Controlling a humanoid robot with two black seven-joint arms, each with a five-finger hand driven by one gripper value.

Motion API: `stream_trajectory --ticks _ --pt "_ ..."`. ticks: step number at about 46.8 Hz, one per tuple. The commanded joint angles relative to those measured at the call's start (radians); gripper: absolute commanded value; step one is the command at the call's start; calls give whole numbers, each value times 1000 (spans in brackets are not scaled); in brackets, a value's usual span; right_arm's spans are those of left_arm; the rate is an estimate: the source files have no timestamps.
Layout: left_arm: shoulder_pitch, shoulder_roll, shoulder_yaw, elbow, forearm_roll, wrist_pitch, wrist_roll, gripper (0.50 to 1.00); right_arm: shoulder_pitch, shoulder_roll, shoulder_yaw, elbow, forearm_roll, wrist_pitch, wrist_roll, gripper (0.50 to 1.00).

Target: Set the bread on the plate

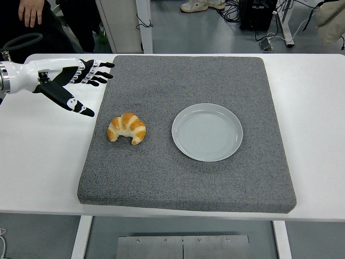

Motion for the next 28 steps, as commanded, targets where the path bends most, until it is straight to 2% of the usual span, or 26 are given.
stream_trajectory --ticks 1,4,12,18,28 --pt "23 -6 -8 3 73 12 -22 961 1 0 0 0 0 0 0 1000" --pt "51 -21 -20 4 116 38 -53 961 2 0 0 0 0 0 0 1000" --pt "100 -110 -28 60 188 166 -114 961 1 0 0 0 0 0 0 1000" --pt "143 -159 -24 98 238 220 -144 961 -1 0 0 0 0 0 0 1000" --pt "227 -196 -21 124 350 290 -185 960 -2 0 0 -1 0 0 0 1000"
